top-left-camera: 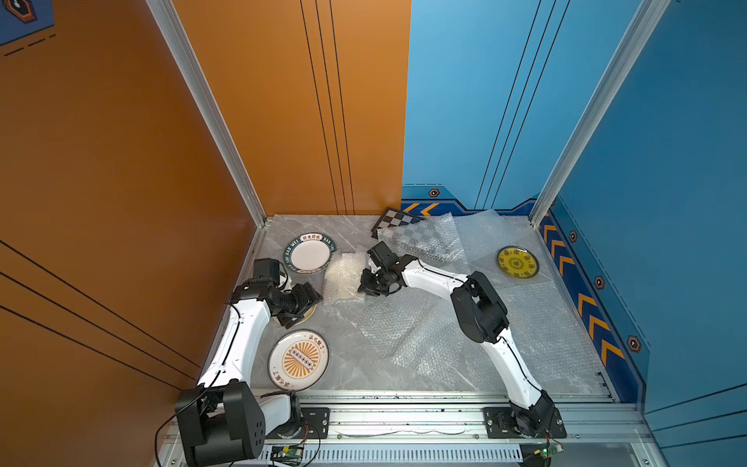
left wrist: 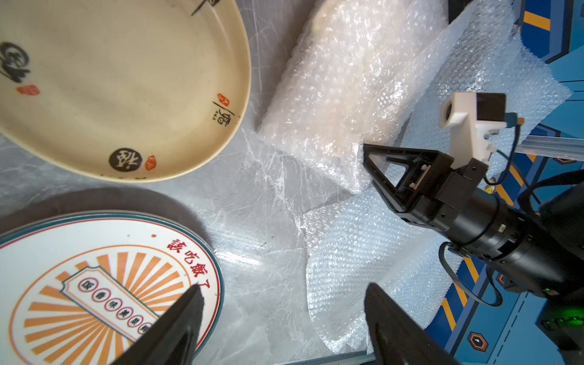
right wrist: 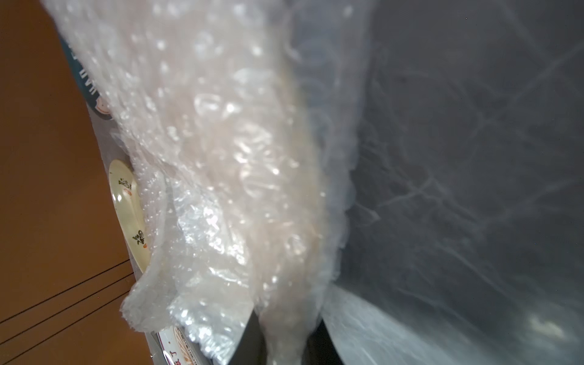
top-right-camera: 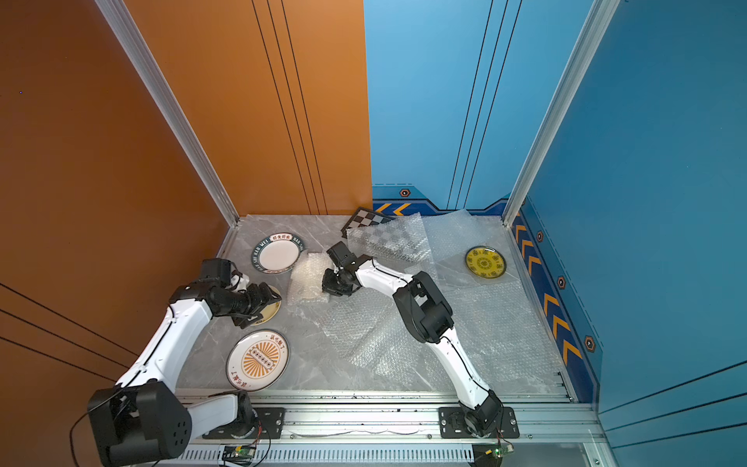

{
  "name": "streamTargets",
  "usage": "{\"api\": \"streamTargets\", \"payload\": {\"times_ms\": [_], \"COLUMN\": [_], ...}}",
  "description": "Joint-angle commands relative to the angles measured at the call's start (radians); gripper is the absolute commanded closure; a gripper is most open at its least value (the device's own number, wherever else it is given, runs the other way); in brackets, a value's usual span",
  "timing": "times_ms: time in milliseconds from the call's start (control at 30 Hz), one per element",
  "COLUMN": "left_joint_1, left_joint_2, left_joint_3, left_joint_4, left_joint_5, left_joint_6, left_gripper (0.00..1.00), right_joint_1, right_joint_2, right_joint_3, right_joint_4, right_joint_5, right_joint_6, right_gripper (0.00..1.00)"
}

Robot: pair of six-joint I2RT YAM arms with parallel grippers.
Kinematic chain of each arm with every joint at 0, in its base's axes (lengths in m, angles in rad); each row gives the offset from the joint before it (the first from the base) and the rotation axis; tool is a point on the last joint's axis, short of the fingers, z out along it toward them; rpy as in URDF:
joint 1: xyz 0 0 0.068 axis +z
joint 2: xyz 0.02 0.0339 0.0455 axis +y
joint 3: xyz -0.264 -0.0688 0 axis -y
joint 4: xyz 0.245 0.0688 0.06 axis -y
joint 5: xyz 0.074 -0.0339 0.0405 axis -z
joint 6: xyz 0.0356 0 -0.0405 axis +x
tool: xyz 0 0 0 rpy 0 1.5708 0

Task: Unpack dinner plates from bubble wrap
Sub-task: Unwrap the bubble wrap at the center of the board.

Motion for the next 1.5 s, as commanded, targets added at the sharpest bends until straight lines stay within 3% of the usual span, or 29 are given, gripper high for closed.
{"api": "streamTargets", "payload": {"times_ms": [0, 167, 267, 367, 567, 767, 933, 1467], "left_joint_1": [0.010, 0.001, -0.009, -0.055, -0.219, -0.283, -0.365, -0.388], "left_joint_2": [-0.011, 0.010, 0.038, 0.063, 0.165, 0.290, 0.405, 0.594], "left_joint_3": [0.036, 0.064, 0.075, 0.088, 0.213, 0.303, 0.420, 0.509], "left_joint_4": [-0.040, -0.040, -0.017, 0.020, -0.004, -0.043, -0.108, -0.126], "left_joint_5": [-0.023, -0.008, -0.019, -0.073, -0.270, -0.300, -0.425, -0.477], "left_joint_6": [0.034, 0.051, 0.031, -0.025, -0.090, -0.081, 0.033, 0.132], "left_gripper": [0.18, 0.19, 0.21, 0.23, 0.30, 0.31, 0.31, 0.38], "right_joint_1": [0.013, -0.030, -0.075, -0.091, -0.081, -0.083, -0.084, -0.086], "right_joint_2": [-0.009, -0.047, -0.044, -0.070, -0.115, -0.047, -0.026, -0.158], "right_joint_3": [0.011, -0.006, 0.048, 0.112, 0.198, 0.305, 0.299, 0.055], "right_joint_4": [0.030, -0.053, -0.193, -0.310, -0.408, -0.439, -0.414, -0.229], "right_joint_5": [-0.019, -0.110, -0.108, -0.040, 0.065, -0.040, -0.099, -0.145], "right_joint_6": [-0.006, -0.073, -0.164, -0.256, -0.340, -0.303, -0.268, -0.131], "right_gripper": [0.86, 0.82, 0.51, 0.43, 0.39, 0.39, 0.39, 0.40]}}
